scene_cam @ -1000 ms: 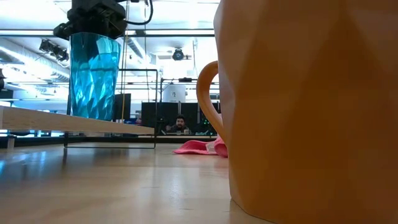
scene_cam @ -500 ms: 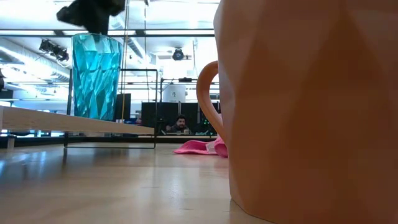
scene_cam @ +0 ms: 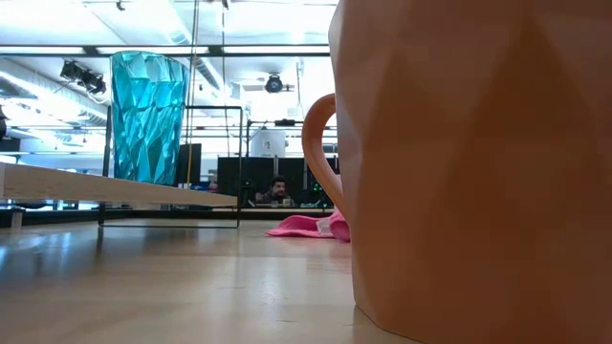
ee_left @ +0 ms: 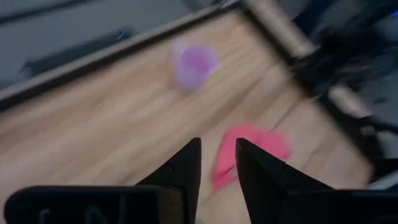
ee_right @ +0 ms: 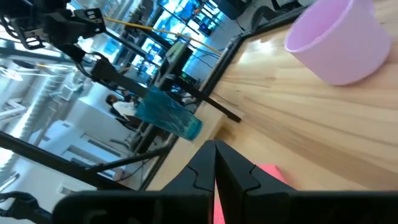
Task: Stack small to large cups/mugs on shelf
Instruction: Put the orange mug on the shelf
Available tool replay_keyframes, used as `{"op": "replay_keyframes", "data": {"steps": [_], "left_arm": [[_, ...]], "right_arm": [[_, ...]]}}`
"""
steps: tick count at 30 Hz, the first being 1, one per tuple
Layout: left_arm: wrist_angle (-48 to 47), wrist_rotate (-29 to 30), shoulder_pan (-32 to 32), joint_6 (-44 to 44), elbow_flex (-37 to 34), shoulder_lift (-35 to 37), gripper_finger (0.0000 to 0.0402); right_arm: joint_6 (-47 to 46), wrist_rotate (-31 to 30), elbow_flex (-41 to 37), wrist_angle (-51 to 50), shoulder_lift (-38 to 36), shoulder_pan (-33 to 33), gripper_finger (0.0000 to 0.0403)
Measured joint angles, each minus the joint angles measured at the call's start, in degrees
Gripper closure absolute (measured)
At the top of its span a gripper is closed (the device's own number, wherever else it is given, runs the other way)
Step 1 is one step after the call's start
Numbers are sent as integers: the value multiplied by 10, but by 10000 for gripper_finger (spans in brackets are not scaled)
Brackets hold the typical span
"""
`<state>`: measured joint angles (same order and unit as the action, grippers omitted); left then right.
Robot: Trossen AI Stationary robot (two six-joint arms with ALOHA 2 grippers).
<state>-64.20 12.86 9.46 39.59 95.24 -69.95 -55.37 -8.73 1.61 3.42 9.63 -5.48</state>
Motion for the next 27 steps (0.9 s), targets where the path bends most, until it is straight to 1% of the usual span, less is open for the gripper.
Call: {"op": "replay_keyframes", "data": {"steps": [6,10,14,20,22,27], "left_arm": [[151,-66,-30,-43,0,-6,295],[209,-100,-68,-47,0,-23,298],[225,-108,-119,-31,0,-49,298],[233,-109,-202,31,0,-101,303],[245,-109,-232,33,0,-120,302],[278,-109,-302,33,0,-168,303]], "right_arm": [[0,0,0,15,0,0,387],[0,15,0,14,0,0,387],[0,37,0,14,0,0,387],[-5,63,0,14,0,0,387],[-8,72,0,13,0,0,387],[-49,82,0,14,0,0,387]]}}
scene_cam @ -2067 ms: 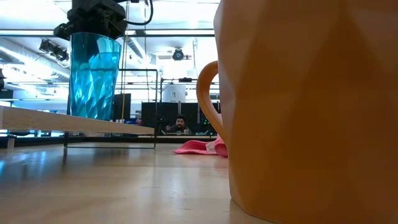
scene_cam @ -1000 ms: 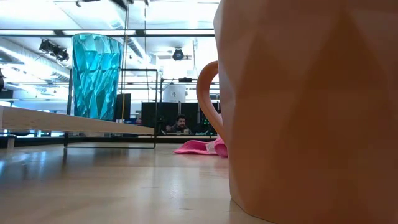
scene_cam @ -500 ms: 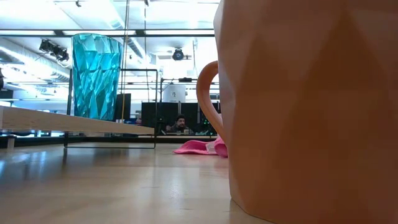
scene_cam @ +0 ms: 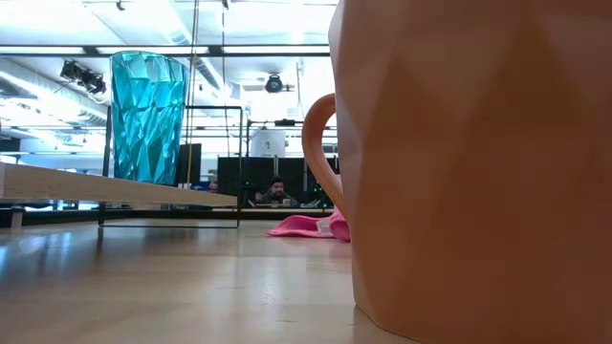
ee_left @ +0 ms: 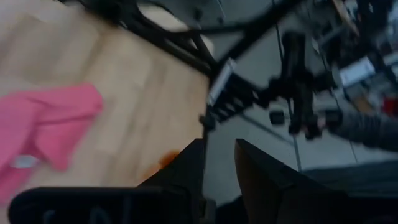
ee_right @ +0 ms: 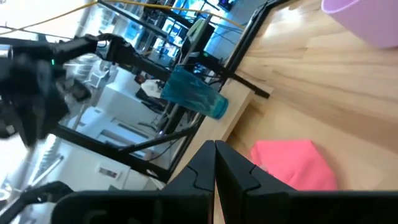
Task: Stack small to large cups/mugs on shelf
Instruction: Put the orange mug on the shelf
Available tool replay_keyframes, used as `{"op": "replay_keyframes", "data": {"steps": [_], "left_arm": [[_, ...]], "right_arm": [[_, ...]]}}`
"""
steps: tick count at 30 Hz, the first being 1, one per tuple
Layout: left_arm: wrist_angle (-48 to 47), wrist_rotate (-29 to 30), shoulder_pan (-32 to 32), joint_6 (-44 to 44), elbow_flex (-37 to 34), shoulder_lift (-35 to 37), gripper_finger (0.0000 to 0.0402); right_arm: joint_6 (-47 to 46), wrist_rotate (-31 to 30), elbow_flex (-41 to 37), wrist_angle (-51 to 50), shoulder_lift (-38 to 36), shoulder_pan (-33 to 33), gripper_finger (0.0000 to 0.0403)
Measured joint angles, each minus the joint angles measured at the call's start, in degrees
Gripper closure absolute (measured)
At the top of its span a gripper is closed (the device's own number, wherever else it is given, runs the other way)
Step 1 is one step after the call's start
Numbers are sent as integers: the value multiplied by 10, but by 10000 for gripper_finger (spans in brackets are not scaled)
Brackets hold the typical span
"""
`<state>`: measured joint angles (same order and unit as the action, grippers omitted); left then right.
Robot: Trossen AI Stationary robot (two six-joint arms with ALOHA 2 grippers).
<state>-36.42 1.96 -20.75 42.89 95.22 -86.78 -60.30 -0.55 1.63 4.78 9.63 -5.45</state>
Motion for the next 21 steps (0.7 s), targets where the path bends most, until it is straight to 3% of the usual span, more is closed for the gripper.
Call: {"op": "replay_keyframes", "data": {"steps": [12,21], "left_arm": [[54,6,-85,19,0,-116,311],[89,33,-95,54,0,-146,321]], "right_arm": [[-116,24,0,4,0,18,387],[-153,19,15,84,3,212,387]]}}
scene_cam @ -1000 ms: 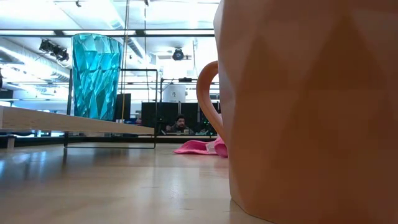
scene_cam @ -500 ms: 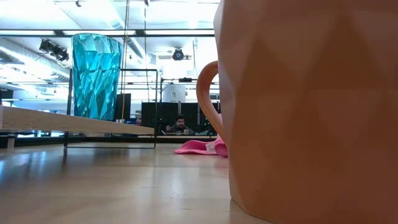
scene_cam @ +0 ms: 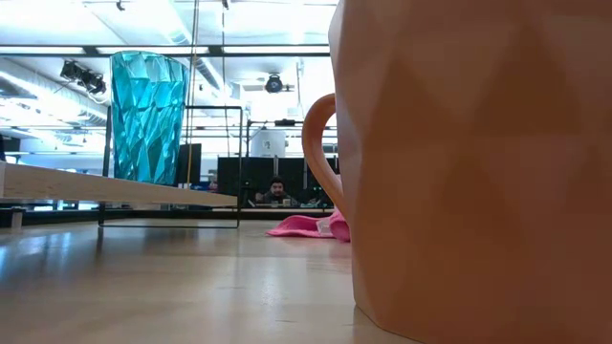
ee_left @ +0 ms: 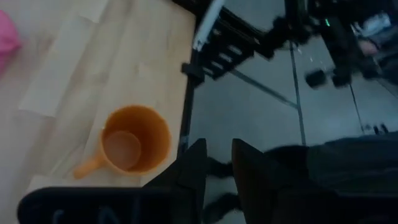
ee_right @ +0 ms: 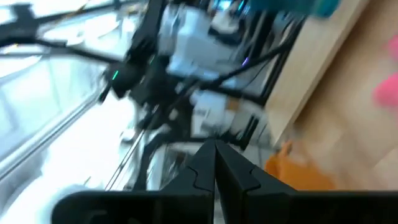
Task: Stack small to large cups/mugs on shelf
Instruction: Put the orange mug on the shelf
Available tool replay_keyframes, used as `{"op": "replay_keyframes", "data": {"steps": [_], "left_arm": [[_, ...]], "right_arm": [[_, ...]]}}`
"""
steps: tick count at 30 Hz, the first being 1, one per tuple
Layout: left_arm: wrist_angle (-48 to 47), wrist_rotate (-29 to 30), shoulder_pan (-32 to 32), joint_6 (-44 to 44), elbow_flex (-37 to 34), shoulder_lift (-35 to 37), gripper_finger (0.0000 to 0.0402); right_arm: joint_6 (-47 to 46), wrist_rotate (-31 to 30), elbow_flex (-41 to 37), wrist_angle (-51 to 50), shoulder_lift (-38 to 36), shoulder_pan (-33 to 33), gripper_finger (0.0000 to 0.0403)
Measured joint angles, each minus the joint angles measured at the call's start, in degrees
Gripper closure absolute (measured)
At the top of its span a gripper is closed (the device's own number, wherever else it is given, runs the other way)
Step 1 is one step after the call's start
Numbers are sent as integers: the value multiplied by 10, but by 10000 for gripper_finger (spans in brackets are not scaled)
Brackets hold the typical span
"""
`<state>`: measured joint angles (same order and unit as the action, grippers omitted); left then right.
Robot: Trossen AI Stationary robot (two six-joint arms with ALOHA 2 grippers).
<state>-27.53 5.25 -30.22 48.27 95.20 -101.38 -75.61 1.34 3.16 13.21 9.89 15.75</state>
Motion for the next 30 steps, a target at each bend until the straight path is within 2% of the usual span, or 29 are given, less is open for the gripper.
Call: {"op": "replay_keyframes", "data": {"steps": [7,12,15,18,20,23,26,30], "left_arm": [[-1,48,2,41,0,0,325],[-1,85,5,79,0,0,322],[0,97,5,90,0,0,325],[0,102,5,108,0,0,328],[0,107,5,111,0,0,328],[1,111,5,112,0,0,326],[-3,111,5,112,0,0,324],[-12,111,5,111,0,0,326]], "right_arm": [[28,-73,78,-3,68,175,387],[142,-94,196,-23,160,259,387],[202,-122,273,-157,223,292,388],[196,-167,320,-302,296,320,393],[171,-181,327,-337,349,336,395],[136,-195,324,-329,440,361,396],[113,-234,323,-299,543,376,395],[98,-276,323,-191,661,369,396]]}}
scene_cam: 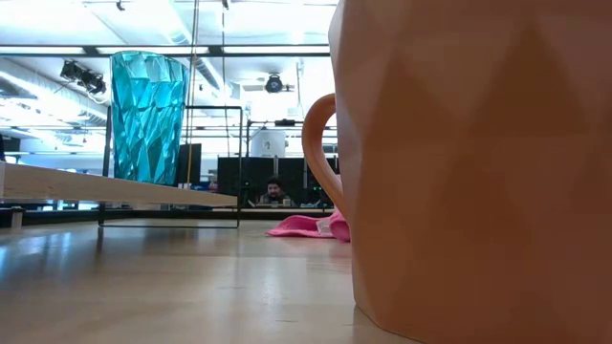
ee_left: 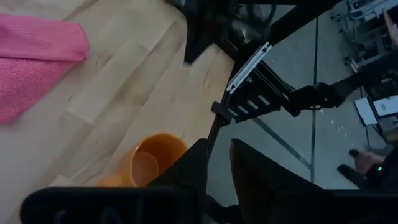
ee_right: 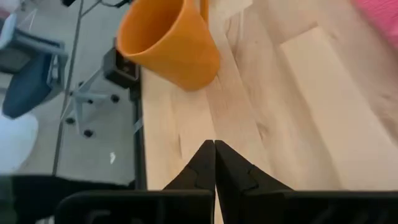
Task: Stack small to large cups/mugs on shelf
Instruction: Put the orange mug on the shelf
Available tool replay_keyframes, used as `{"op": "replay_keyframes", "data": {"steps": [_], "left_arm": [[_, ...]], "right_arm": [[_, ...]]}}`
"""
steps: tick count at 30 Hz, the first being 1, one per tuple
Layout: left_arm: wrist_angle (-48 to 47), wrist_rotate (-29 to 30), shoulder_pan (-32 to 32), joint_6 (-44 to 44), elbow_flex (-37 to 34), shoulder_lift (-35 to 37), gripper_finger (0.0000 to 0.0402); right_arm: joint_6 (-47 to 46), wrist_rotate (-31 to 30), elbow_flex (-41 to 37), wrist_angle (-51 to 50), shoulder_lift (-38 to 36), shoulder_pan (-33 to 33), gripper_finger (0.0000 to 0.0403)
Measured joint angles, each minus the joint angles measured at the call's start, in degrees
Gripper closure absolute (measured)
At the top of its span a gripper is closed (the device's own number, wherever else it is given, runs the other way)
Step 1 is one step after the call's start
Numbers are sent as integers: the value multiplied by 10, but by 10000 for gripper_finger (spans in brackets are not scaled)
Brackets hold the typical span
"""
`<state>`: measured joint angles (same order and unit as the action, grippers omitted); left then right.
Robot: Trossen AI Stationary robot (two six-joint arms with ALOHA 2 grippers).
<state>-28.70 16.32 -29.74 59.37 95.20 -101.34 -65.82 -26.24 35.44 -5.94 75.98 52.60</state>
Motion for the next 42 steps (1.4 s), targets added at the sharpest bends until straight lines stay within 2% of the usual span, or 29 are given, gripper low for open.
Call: {"op": "replay_keyframes", "data": {"steps": [6,13,17,24,42], "left_arm": [[-41,0,0,0,0,1,334],[-78,6,0,1,0,1,334],[-87,6,0,1,0,1,336],[-100,6,-1,14,0,1,339],[-161,4,-15,41,0,1,339]], "right_arm": [[30,11,12,143,130,-51,398],[145,69,99,150,217,-86,398],[183,82,146,141,254,-97,398],[199,106,188,130,290,-115,398],[221,115,194,162,293,-183,398]]}}
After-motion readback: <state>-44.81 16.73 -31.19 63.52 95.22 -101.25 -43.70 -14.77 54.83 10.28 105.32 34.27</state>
